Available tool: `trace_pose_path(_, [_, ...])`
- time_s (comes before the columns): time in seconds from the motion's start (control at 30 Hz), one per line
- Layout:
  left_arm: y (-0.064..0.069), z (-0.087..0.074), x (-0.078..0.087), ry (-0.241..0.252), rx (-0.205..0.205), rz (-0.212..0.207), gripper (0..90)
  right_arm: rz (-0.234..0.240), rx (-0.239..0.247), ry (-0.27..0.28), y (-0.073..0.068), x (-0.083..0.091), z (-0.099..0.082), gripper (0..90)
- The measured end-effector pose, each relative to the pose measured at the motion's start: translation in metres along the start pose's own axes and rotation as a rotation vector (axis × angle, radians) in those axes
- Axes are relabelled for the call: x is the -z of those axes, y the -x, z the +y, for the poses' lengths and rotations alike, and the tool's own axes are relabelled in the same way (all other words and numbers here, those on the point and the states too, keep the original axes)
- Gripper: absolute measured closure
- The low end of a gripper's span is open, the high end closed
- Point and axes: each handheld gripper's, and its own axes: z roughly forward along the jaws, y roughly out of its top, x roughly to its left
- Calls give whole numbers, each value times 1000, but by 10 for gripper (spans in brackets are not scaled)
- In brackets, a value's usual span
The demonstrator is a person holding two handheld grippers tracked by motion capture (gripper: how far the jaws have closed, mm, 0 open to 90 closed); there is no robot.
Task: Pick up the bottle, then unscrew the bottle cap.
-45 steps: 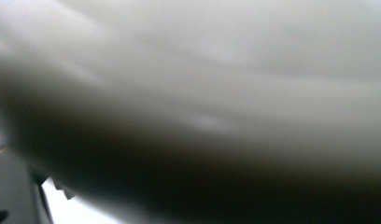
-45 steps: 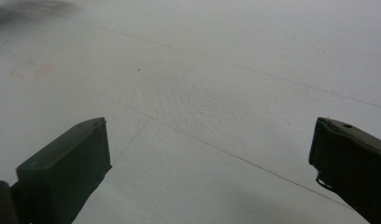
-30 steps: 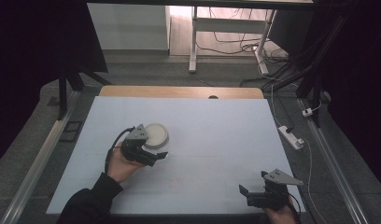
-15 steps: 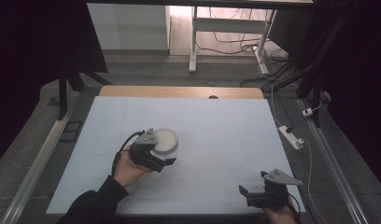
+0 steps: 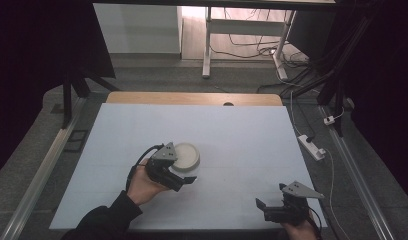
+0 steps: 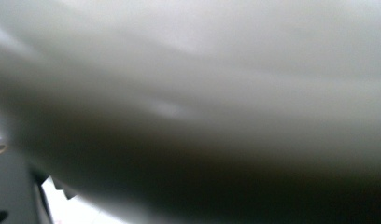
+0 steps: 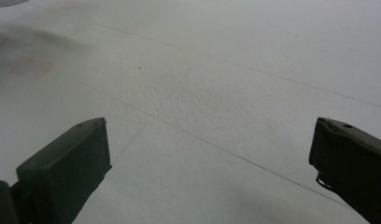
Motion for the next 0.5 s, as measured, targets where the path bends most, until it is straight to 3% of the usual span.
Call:
trace_pose_path(0.2, [8, 4, -6, -13, -26, -22, 71, 0, 2, -2, 0, 0, 0, 0])
trace_pose_path(0.5, [10, 4, -6, -12, -25, -28, 71, 7, -4, 2, 1, 0, 0, 0])
